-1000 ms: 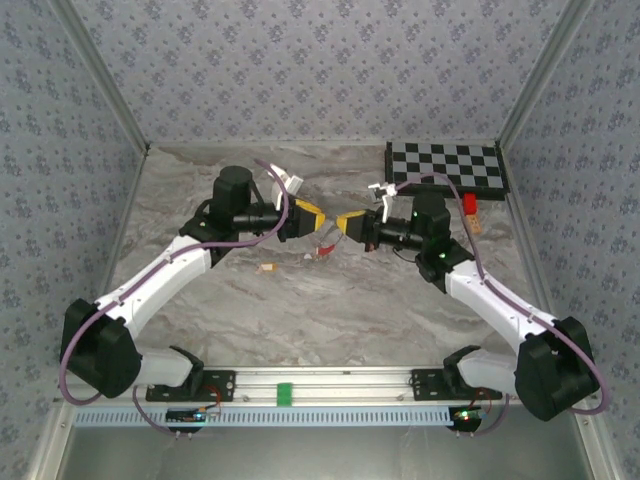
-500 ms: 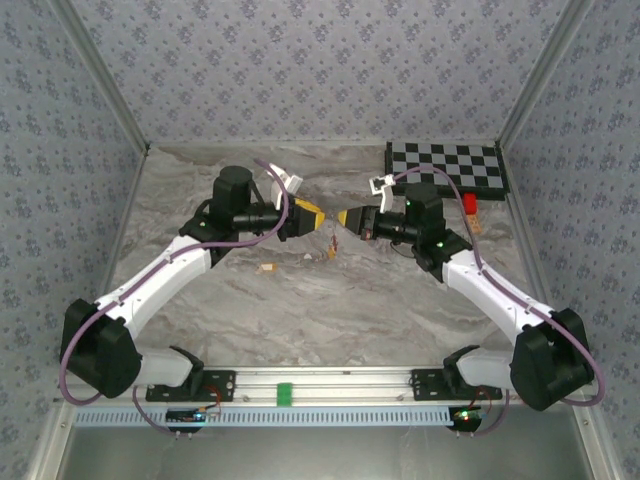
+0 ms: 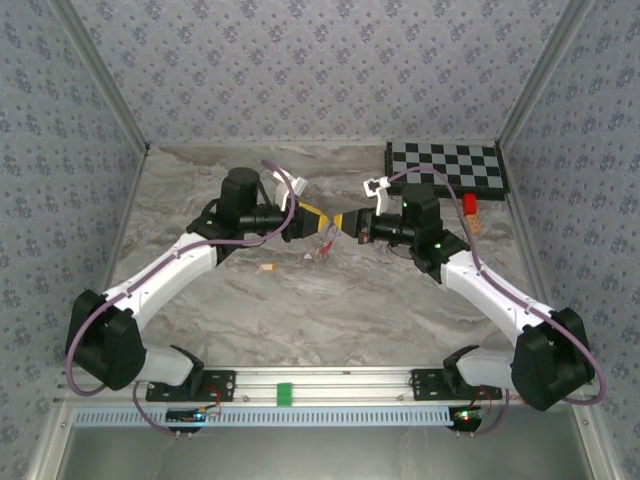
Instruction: Put the keys on the keyring
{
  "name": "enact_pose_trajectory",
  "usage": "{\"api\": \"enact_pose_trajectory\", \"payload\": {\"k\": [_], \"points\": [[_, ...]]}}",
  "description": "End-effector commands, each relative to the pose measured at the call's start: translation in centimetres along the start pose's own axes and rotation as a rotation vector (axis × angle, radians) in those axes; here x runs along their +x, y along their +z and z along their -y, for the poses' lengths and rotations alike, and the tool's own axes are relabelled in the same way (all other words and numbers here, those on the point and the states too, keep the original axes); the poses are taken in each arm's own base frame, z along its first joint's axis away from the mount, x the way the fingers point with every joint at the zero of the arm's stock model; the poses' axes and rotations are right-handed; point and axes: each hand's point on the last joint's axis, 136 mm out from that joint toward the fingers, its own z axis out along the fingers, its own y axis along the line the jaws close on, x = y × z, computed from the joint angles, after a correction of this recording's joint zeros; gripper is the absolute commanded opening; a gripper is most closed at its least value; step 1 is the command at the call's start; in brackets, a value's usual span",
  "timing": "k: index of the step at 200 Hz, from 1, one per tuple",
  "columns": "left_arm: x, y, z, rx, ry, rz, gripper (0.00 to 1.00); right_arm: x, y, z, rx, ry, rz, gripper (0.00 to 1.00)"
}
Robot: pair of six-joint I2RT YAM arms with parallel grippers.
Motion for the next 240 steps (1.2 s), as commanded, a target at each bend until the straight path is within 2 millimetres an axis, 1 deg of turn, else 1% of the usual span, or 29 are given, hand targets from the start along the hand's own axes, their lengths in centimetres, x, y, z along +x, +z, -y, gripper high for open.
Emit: {"api": "enact_pose_trajectory", "payload": {"k": [1, 29, 50, 93, 116, 133, 149, 173, 182, 219, 240], "points": [[-1.5, 0.2, 0.4, -0.015, 0.022, 0.023, 0.27, -0.9, -0.1, -1.5, -0.029, -0.065, 0.013, 0.0], [-1.5, 0.4, 0.1, -0.03, 0.02, 0.025, 0.25, -0.9, -0.1, -1.6, -0.029, -0.07, 0.015, 0.0], [-1.6, 0.5, 0.1, -0.035, 0.022, 0.026, 0.21, -0.9, 0.0, -1.7, -0.029, -0.073, 0.014, 0.0], [-1.6, 0.8, 0.3, -0.031, 0.026, 0.023, 0.2, -0.8, 0.0, -1.9, -0.033, -0.085, 0.014, 0.0], [-1.5, 1.0, 0.3, -0.024, 0.026, 0.013, 0.17, -0.8, 0.0, -2.0, -0.034, -0.087, 0.014, 0.0], [-1.5, 1.1, 0.4, -0.018, 0.027, 0.011, 0.16, -0.8, 0.0, -2.1, -0.036, -0.091, 0.015, 0.0], [-1.4, 1.2, 0.4, -0.014, 0.026, 0.009, 0.13, -0.7, -0.1, -2.2, -0.039, -0.091, 0.013, 0.0], [-1.3, 1.3, 0.5, -0.01, 0.026, 0.005, 0.06, -0.6, -0.1, -2.1, -0.038, -0.094, 0.013, 0.0], [-1.3, 1.3, 0.6, -0.009, 0.026, 0.005, 0.0, -0.6, -0.1, -2.2, -0.037, -0.096, 0.015, 0.0], [-1.4, 1.2, 0.9, 0.005, 0.017, 0.012, 0.0, -0.5, -0.4, -1.8, -0.019, -0.107, 0.018, 0.0], [-1.5, 1.1, 1.0, 0.013, 0.01, 0.033, 0.0, -0.7, -1.0, -1.2, 0.002, -0.111, 0.041, 0.14]]}}
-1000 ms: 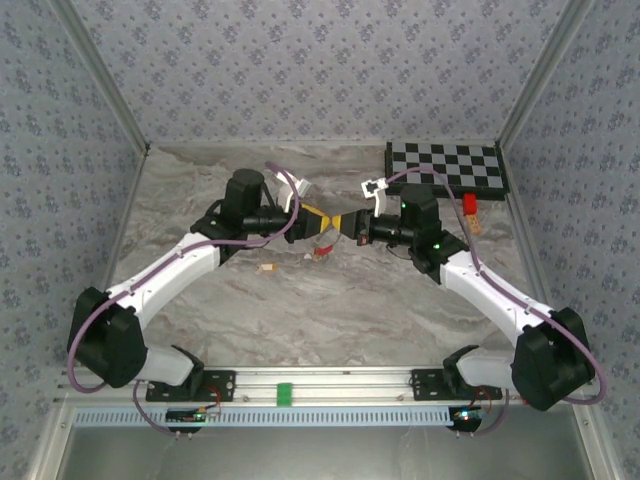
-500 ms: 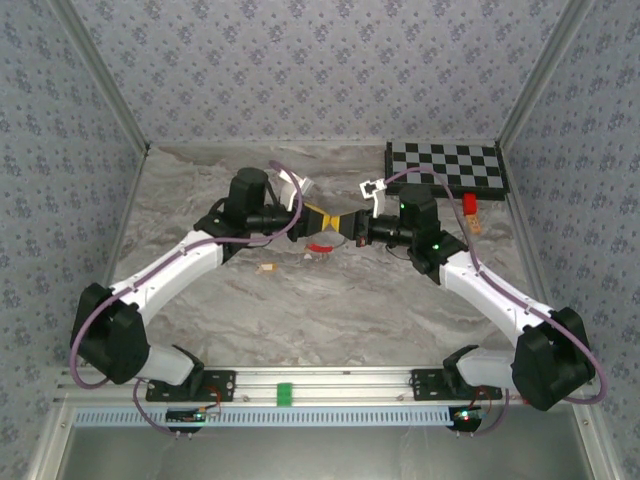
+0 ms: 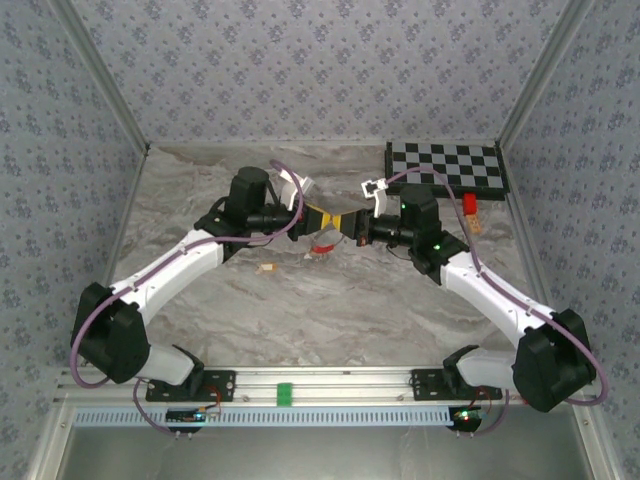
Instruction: Put the keys on the keyring
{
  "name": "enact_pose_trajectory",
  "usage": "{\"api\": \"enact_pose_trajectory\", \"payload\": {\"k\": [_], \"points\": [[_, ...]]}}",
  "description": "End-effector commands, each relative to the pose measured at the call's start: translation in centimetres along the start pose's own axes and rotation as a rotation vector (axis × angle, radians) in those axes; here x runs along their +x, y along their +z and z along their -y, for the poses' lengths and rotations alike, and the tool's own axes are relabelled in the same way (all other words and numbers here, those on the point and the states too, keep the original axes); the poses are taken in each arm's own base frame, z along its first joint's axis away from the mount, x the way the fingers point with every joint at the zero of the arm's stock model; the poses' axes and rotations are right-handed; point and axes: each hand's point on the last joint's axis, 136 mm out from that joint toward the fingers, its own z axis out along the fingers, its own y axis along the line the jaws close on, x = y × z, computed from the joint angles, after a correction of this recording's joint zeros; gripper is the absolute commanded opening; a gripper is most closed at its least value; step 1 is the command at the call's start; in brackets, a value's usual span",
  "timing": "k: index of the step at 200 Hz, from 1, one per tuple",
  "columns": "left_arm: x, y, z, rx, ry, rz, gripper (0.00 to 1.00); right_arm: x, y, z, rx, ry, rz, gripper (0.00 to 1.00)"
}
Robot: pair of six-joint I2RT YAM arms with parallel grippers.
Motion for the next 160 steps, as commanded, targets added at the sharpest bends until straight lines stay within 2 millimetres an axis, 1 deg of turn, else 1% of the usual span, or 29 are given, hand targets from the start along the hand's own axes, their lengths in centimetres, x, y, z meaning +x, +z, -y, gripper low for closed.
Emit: {"api": "enact_pose_trajectory", "payload": {"k": [1, 10, 17, 32, 51, 57, 73, 82, 111, 134, 160], "points": [[-1.5, -0.2, 1.6, 0.057, 0.02, 0.048, 0.0, -0.8, -1.1, -0.8, -0.012, -0.053, 0.037, 0.15], [-1.7, -0.3, 1.7, 0.063, 0.019, 0.057, 0.0, -1.1, -1.5, -0.6, -0.012, -0.047, 0.059, 0.22], [-1.7, -0.3, 1.8, 0.07, 0.016, 0.059, 0.0, -1.3, -1.8, -0.4, -0.018, -0.038, 0.079, 0.26], [-1.9, -0.4, 2.0, 0.079, 0.014, 0.069, 0.0, -1.9, -2.5, -0.1, -0.04, -0.014, 0.121, 0.29], [-2.0, -0.5, 2.1, 0.085, 0.011, 0.081, 0.0, -2.7, -3.4, 0.4, -0.065, 0.034, 0.177, 0.36], [-2.1, -0.5, 2.2, 0.09, 0.013, 0.086, 0.0, -2.9, -3.6, 0.6, -0.071, 0.046, 0.194, 0.4], [-2.2, -0.6, 2.3, 0.098, 0.009, 0.095, 0.0, -3.2, -4.2, 0.0, -0.13, 0.036, 0.226, 0.52], [-2.1, -0.6, 2.4, 0.099, 0.008, 0.094, 0.0, -3.5, -4.5, -0.3, -0.149, 0.027, 0.253, 0.56], [-2.0, -0.7, 2.4, 0.101, 0.01, 0.093, 0.0, -3.7, -4.6, -0.5, -0.159, 0.004, 0.268, 0.56], [-2.0, -0.9, 2.7, 0.11, 0.017, 0.099, 0.0, -3.5, -4.2, -1.2, -0.211, -0.017, 0.245, 0.5], [-2.1, -1.1, 3.2, 0.129, 0.023, 0.097, 0.0, -3.7, -3.3, -0.5, -0.235, 0.015, 0.217, 0.42]]}}
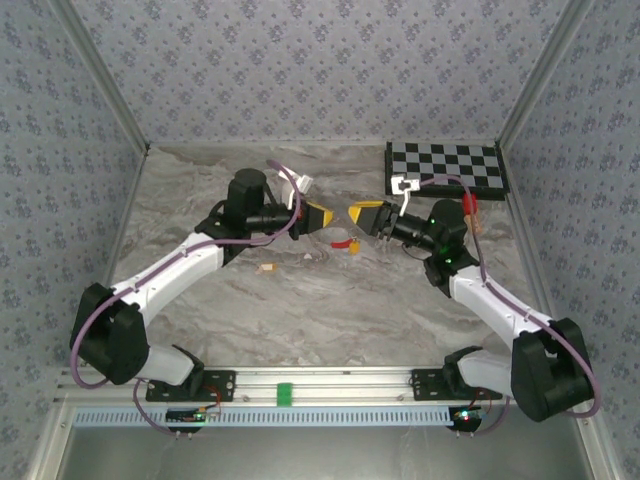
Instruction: Put the keys on the keyring
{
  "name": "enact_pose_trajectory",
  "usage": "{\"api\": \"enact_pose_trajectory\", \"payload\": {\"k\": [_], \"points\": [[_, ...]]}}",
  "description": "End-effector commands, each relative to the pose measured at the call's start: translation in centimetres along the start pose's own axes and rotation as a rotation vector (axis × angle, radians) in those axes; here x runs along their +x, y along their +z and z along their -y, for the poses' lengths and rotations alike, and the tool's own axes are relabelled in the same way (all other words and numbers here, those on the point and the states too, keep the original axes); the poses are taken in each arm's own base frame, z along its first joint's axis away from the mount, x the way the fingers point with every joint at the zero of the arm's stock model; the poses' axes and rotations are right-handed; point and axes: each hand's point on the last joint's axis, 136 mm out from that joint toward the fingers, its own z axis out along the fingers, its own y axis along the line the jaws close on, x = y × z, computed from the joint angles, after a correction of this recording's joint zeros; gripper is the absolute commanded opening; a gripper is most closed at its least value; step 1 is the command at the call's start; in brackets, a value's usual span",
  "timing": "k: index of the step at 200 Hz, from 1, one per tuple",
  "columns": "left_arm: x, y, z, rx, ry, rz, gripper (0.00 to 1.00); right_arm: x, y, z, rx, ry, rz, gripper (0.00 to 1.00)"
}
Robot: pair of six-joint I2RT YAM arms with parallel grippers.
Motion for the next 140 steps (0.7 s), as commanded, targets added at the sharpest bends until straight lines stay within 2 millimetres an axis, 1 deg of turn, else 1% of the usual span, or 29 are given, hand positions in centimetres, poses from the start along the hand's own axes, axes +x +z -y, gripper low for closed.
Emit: {"api": "enact_pose_trajectory", "payload": {"k": [1, 18, 40, 47, 105, 140], "points": [[-1.4, -0.9, 2.4, 0.068, 0.047, 0.039, 0.0, -0.6, 0.7, -0.6, -0.072, -0.001, -0.015, 0.42], [-1.4, -1.1, 2.8, 0.077, 0.059, 0.041, 0.0, -0.8, 1.1, -0.1, -0.099, 0.045, -0.03, 0.37], [-1.4, -1.5, 3.3, 0.083, 0.082, 0.038, 0.0, -1.0, 1.5, -0.1, -0.161, 0.084, -0.036, 0.36], [-1.4, -1.7, 3.4, 0.082, 0.089, 0.037, 0.0, -1.3, 1.6, -0.4, -0.186, 0.08, -0.026, 0.36], [-2.0, -1.9, 3.7, 0.078, 0.109, 0.049, 0.0, -1.5, 1.9, -1.5, -0.313, 0.135, -0.017, 0.36], [-2.1, -1.8, 3.6, 0.076, 0.112, 0.052, 0.0, -0.7, 2.2, -2.5, -0.345, 0.129, -0.053, 0.35]]}}
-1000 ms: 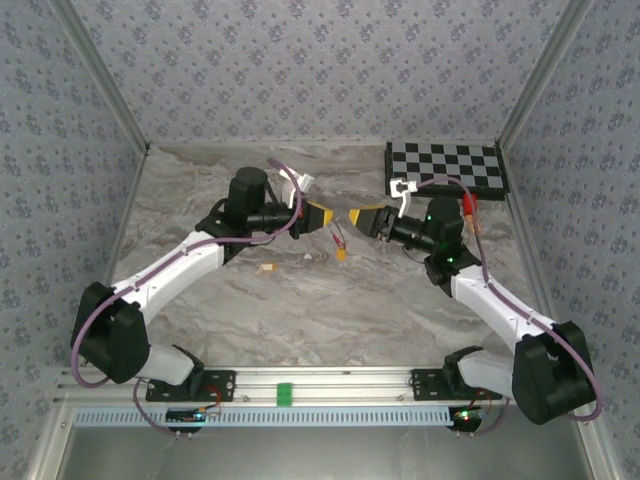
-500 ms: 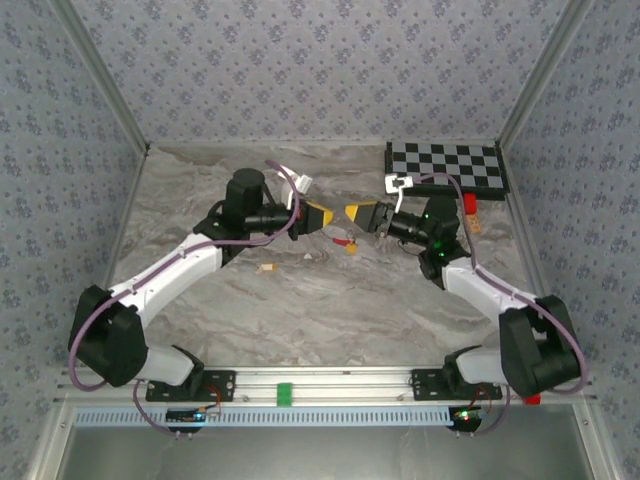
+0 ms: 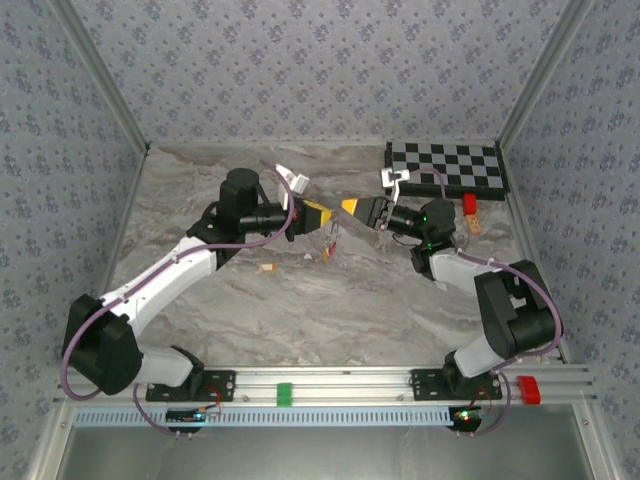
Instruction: Put the keys on the keyring
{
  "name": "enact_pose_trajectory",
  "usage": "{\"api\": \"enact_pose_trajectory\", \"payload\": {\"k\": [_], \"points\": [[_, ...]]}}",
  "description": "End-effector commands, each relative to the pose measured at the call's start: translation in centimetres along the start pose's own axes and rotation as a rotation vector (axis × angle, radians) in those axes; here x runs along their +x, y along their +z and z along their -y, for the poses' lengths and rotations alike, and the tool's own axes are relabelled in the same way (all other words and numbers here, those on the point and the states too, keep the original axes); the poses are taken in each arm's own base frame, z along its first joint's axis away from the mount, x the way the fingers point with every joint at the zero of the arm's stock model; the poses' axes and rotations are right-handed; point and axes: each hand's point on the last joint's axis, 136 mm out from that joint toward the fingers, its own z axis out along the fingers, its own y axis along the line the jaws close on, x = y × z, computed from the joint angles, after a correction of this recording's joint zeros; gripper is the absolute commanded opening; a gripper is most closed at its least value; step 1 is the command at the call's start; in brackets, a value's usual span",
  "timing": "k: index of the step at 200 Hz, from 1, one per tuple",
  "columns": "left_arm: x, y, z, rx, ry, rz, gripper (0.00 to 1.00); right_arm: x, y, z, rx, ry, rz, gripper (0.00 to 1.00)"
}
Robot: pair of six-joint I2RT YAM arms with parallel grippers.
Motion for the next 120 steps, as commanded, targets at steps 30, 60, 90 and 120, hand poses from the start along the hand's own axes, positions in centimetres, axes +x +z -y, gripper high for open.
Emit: {"api": "enact_pose_trajectory", "payload": {"k": [30, 60, 90, 120], "points": [[-1.4, -0.5, 1.4, 0.032, 0.054, 0.031, 0.0, 0.1, 0.9, -3.1, -0.101, -0.07, -0.033, 0.35], [-1.8, -0.6, 1.4, 0.027, 0.058, 0.04, 0.0, 0.5, 1.1, -3.1, -0.107, -0.06, -0.047, 0.27], [-2.0, -0.7, 1.2, 0.021, 0.054, 0.05, 0.0, 0.9, 1.2, -3.2, -0.113, -0.054, -0.057, 0.26], [-2.2, -0.8, 1.1, 0.015, 0.055, 0.059, 0.0, 1.3, 1.4, -3.0, -0.113, -0.037, -0.071, 0.26]]}}
